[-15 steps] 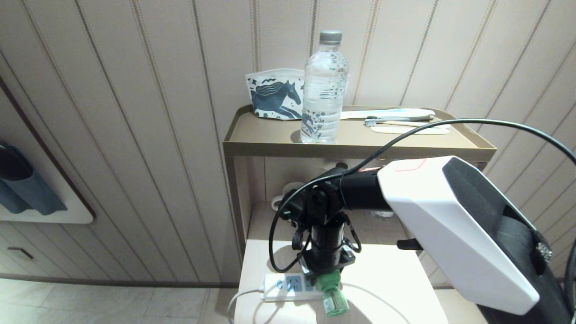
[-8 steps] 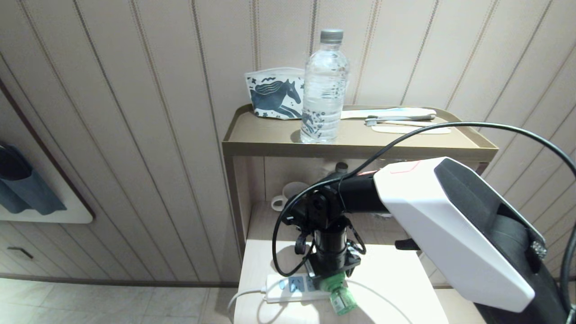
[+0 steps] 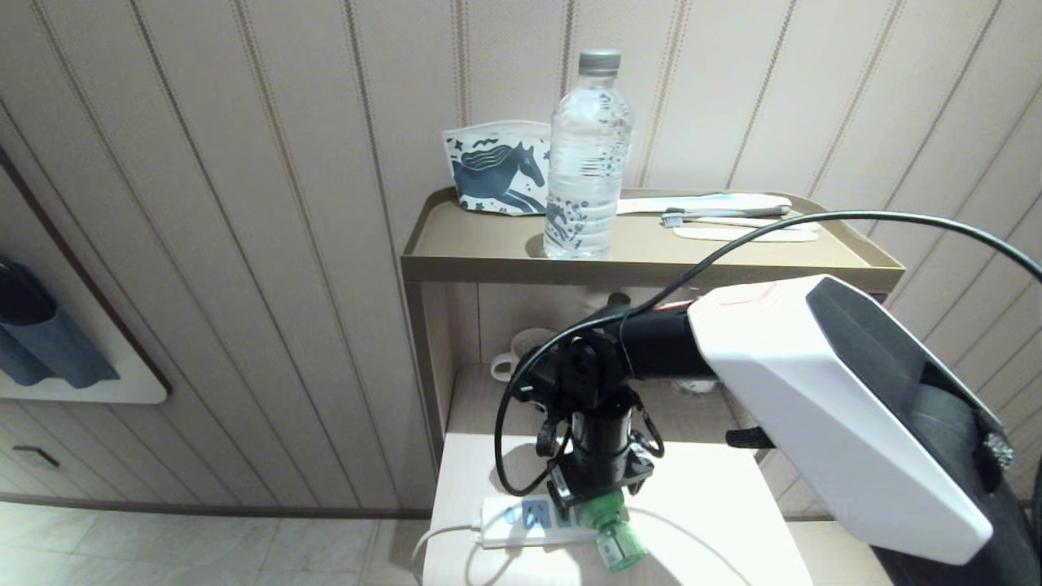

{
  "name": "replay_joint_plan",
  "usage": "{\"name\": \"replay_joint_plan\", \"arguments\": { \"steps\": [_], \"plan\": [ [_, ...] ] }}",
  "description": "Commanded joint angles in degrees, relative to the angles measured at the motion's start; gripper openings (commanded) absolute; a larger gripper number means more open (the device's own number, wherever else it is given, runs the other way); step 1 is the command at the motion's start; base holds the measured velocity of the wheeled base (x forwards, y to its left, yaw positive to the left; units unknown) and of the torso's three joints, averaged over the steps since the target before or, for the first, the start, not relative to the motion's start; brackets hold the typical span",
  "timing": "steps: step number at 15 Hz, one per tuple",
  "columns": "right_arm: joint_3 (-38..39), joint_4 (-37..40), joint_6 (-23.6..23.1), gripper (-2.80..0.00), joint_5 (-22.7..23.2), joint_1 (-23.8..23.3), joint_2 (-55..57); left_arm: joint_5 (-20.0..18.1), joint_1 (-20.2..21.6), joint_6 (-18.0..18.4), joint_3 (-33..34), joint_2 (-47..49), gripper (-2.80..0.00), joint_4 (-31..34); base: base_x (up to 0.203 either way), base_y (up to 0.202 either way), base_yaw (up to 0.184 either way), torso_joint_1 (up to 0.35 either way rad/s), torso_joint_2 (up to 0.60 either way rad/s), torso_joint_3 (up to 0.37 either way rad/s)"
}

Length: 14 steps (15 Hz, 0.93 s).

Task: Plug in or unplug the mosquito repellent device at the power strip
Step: Insert the plug into the socket, then hold the socket with your left hand and unplug it with your right hand

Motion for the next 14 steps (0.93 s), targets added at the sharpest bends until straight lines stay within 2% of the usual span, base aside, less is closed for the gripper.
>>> {"name": "replay_joint_plan", "arguments": {
  "steps": [1, 6, 12, 13, 14],
  "plan": [
    [-0.07, 0.35, 0.19, 0.00, -0.03, 0.05, -2.58, 0.01, 0.02, -0.01, 0.00, -0.02, -2.80, -0.04, 0.000, 0.000, 0.000, 0.000, 0.00, 0.000],
    [0.17, 0.43, 1.07, 0.00, 0.20, 0.15, -7.28, 0.01, 0.02, -0.01, 0.00, -0.02, -2.80, -0.04, 0.000, 0.000, 0.000, 0.000, 0.00, 0.000],
    [5.40, 0.68, 1.16, 0.00, 0.32, 1.87, -21.05, 0.01, 0.02, -0.01, 0.00, -0.02, -2.80, -0.04, 0.000, 0.000, 0.000, 0.000, 0.00, 0.000],
    [7.45, 0.61, 1.16, -0.61, 0.32, 2.48, -23.44, 0.01, 0.02, -0.01, 0.00, -0.02, -2.80, -0.04, 0.000, 0.000, 0.000, 0.000, 0.00, 0.000],
    [10.02, 0.42, 1.11, -2.80, 0.24, 3.18, -25.77, 0.01, 0.02, -0.01, 0.00, -0.02, -2.80, -0.04, 0.000, 0.000, 0.000, 0.000, 0.00, 0.000]
  ]
}}
